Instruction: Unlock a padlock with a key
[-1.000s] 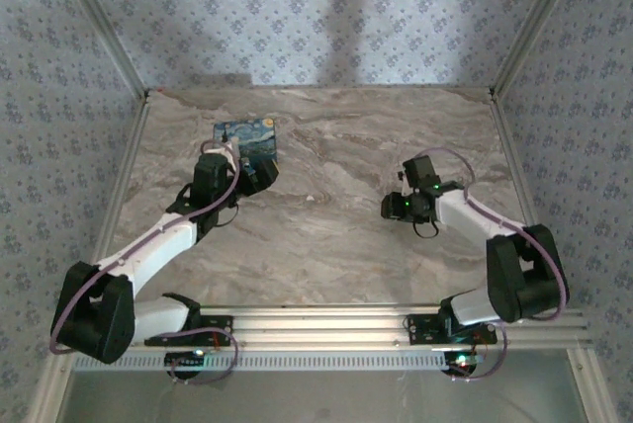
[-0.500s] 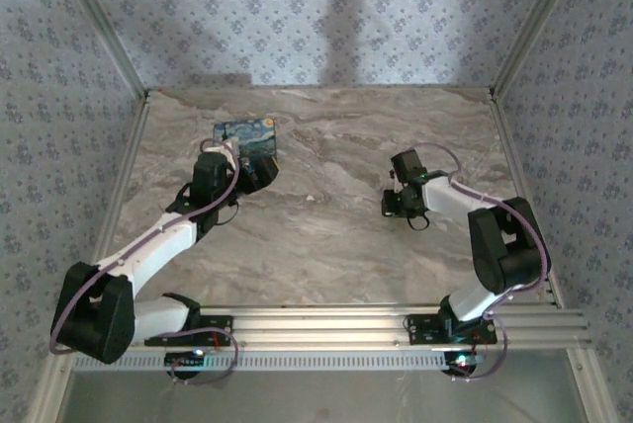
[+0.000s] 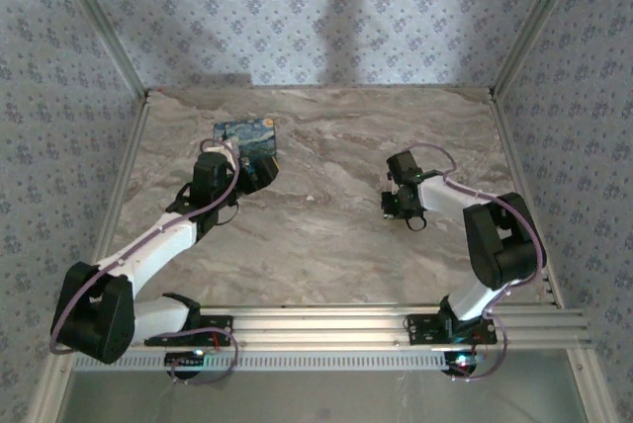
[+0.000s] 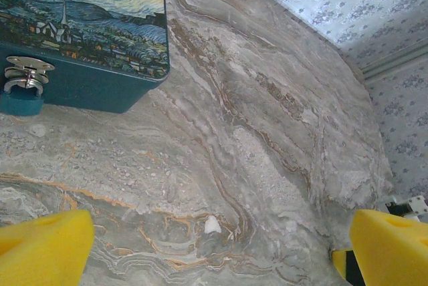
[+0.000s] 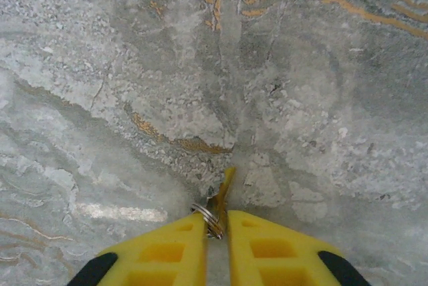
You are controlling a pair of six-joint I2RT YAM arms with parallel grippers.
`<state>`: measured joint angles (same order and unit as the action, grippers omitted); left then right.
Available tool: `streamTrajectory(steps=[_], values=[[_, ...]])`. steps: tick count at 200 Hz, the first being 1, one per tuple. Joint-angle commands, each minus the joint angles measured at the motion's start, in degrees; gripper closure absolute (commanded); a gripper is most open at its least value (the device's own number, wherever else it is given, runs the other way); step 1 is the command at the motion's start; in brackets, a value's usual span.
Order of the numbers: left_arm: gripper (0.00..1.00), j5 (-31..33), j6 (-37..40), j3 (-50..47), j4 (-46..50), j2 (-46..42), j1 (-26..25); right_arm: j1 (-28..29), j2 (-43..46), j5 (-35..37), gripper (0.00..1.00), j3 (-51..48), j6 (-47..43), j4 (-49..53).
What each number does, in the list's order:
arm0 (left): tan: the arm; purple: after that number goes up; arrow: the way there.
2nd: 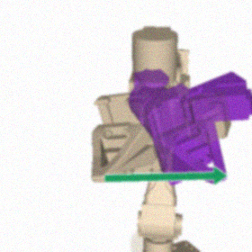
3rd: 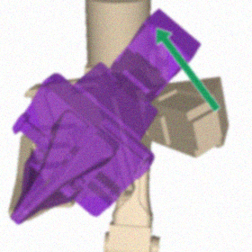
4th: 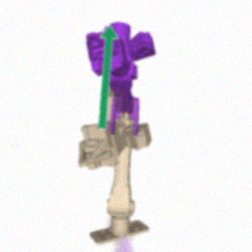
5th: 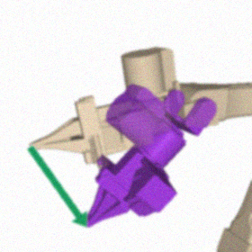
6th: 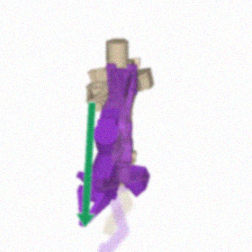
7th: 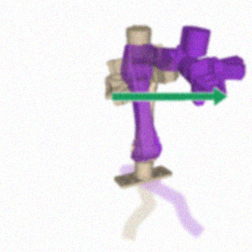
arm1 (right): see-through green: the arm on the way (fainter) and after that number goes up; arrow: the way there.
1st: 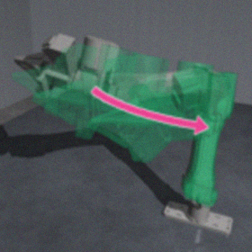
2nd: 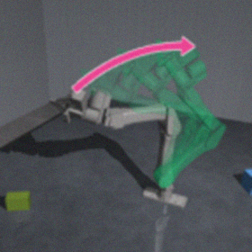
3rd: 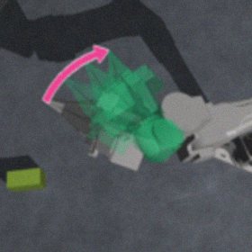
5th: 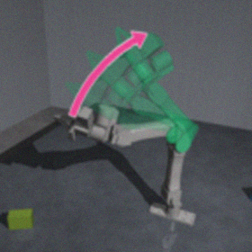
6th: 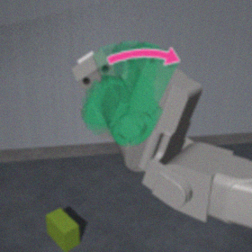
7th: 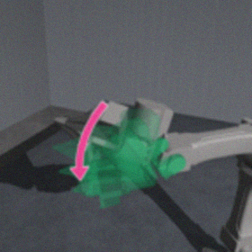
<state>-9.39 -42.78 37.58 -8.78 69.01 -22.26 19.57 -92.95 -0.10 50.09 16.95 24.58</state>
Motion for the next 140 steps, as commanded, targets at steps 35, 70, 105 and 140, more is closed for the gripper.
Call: streamTrajectory(steps=[35,70,105,140], values=[[0.02,0.88,-0.25,1.25,0.26,-0.81,-0.36,1.03,0.65,3.07,0.97,1.12,-0.84,2.19],[0.02,0.52,-0.75,1.6,0.91,-1.52,-0.33,1.48,3.34,3.86,1.0,0.15,-2.78,0.85],[0.02,-3.27,-3.86,5.18,4.47,-1.22,-0.31,2.44,8.73,3.36,1.0,-0.93,-7.63,-2.35],[0.02,-8.84,-10.41,11.0,9.7,1.02,-0.32,4.21,14.66,3.76,1.0,-1.31,-14.47,-5.25]])
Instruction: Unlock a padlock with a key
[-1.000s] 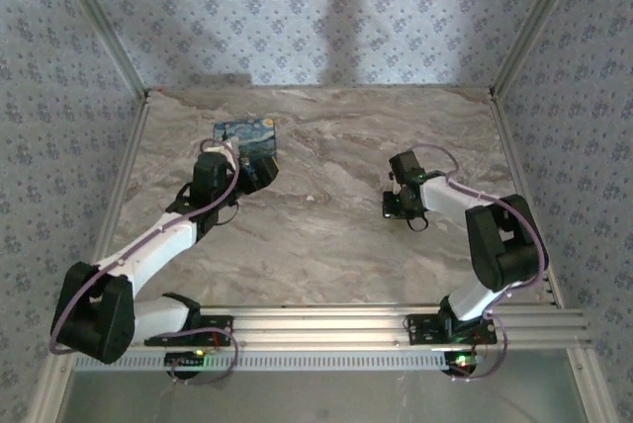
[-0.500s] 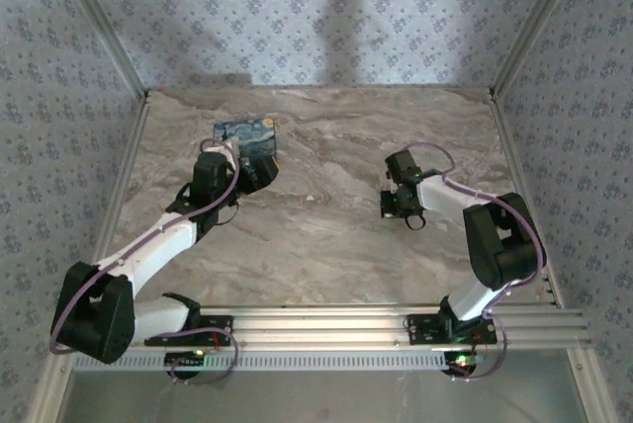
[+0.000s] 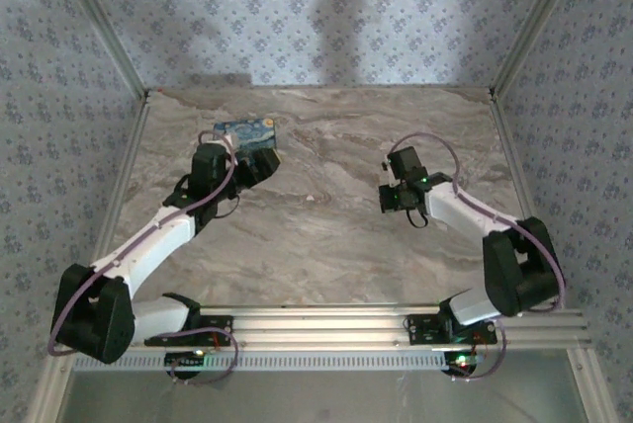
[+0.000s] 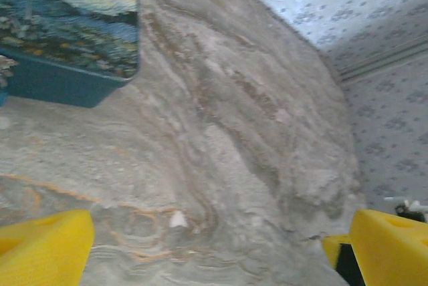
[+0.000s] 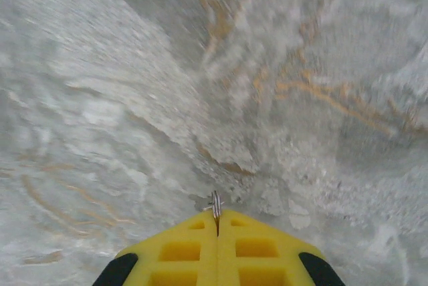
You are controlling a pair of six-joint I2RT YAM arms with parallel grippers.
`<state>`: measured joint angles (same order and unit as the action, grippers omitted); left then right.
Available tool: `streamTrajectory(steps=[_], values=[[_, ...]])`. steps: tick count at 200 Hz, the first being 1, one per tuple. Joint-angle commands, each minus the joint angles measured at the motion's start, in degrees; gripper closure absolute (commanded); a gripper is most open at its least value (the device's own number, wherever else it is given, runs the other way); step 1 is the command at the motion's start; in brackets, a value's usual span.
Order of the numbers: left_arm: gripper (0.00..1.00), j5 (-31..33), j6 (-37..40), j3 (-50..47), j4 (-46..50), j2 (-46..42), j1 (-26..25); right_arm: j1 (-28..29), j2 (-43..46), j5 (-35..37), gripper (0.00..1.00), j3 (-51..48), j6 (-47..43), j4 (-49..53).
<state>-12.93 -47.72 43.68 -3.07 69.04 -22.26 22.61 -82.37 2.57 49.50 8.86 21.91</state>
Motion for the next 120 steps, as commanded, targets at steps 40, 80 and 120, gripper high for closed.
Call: streamTrajectory(steps=[40,80,120], values=[[0.04,-13.73,-15.23,8.57,3.21,4.94,-0.42,1.87,10.83,-5.64,1.0,-2.36,-15.76,-9.59],[0.07,-18.05,-23.47,8.86,-1.52,7.54,-2.87,2.68,15.64,-15.65,1.0,-5.26,-30.15,-16.98],[0.09,-21.48,-29.16,11.06,-3.52,11.1,-6.9,4.08,16.46,-22.12,1.0,-4.6,-40.68,-17.78]])
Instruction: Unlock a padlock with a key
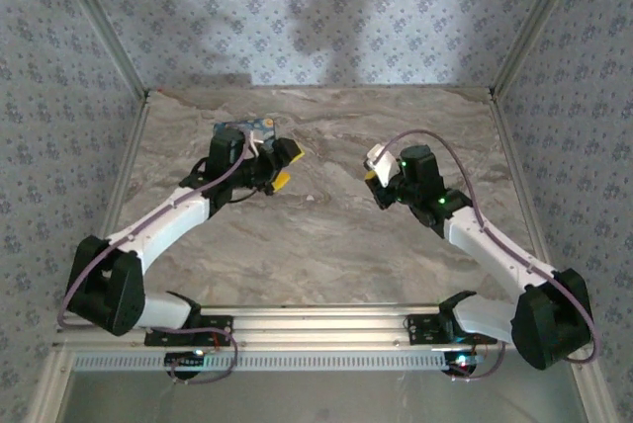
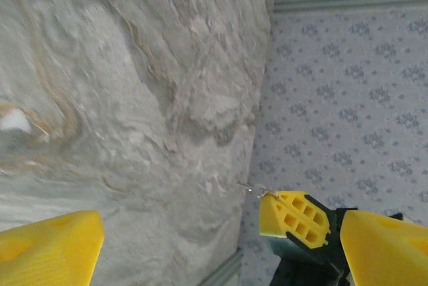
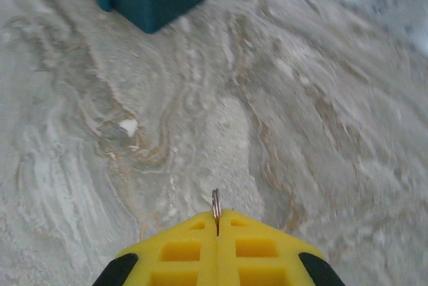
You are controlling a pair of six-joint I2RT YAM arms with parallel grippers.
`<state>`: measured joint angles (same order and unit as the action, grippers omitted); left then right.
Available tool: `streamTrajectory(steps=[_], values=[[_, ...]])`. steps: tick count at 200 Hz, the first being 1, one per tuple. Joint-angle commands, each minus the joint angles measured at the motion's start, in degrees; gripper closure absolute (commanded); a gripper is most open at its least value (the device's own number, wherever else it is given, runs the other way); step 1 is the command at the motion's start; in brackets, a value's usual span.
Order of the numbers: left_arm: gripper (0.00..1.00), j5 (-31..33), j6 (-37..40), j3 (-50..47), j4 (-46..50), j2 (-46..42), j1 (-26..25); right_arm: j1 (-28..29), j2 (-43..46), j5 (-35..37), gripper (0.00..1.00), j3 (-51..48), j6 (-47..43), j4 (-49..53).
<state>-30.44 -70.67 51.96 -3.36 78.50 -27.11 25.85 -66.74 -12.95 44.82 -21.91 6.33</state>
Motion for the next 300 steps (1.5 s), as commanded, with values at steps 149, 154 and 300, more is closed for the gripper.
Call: streamTrajectory(steps=[149,154,300], values=[[0.1,-5.86,-19.37,3.49,-16.44,12.79,-11.06,6.29,-2.92,-7.35,1.0,2.39,-14.13,-5.64],[0.09,-5.85,-19.54,3.57,-16.56,13.05,-11.27,6.42,-2.91,-7.5,1.0,2.42,-13.96,-5.99],[0.21,-4.57,-23.18,2.27,-24.05,14.68,-12.35,8.96,-2.05,-8.94,1.0,0.26,-12.83,-4.92]])
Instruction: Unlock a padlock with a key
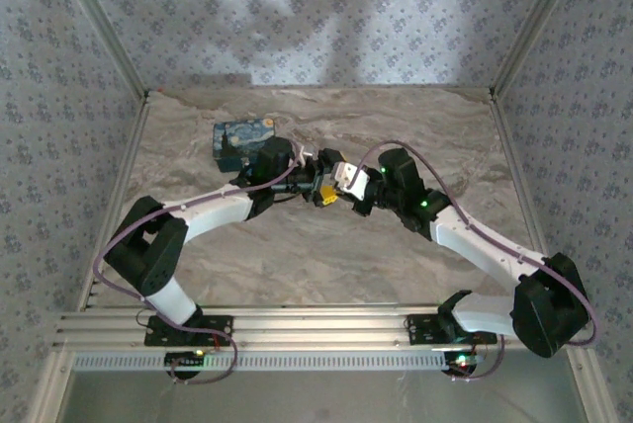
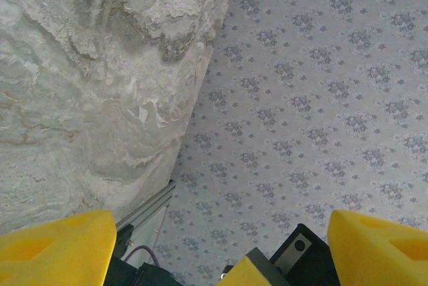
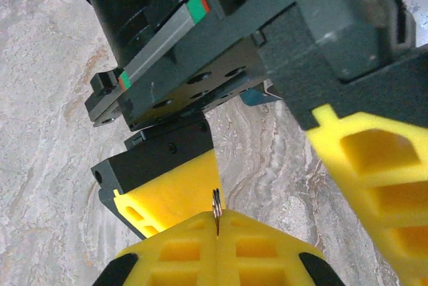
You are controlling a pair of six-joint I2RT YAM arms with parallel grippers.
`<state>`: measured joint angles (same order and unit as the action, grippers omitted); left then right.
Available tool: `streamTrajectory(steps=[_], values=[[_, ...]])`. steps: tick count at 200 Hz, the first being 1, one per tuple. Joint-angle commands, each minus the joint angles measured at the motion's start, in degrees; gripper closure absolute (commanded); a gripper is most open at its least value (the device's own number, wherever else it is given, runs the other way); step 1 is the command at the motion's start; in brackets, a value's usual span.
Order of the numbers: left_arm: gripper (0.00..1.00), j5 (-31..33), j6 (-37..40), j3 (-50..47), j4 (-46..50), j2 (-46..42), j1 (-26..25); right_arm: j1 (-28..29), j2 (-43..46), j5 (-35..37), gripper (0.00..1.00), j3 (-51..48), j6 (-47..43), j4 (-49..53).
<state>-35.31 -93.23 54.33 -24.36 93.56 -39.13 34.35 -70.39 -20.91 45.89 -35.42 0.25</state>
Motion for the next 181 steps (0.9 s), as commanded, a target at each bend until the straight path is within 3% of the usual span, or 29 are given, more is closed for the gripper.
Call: streamTrajectory(steps=[1,101,181], values=[[0.21,0.27,-0.67,-0.1,-3.06,-0.39,-0.33,0.46,1.63,-0.98,1.0,-0.85,0.69,1.15],[0.36,0.66,-0.42,-0.36,-3.28,-0.39,-0.34,0.54,2.6,-0.81,1.0,-1.69,1.1,1.13],[0.54,0.97,-0.34,-0.56,-3.16,-0.18,-0.36,0.54,3.07,-0.89,1.0,-2.03,1.29,0.69]])
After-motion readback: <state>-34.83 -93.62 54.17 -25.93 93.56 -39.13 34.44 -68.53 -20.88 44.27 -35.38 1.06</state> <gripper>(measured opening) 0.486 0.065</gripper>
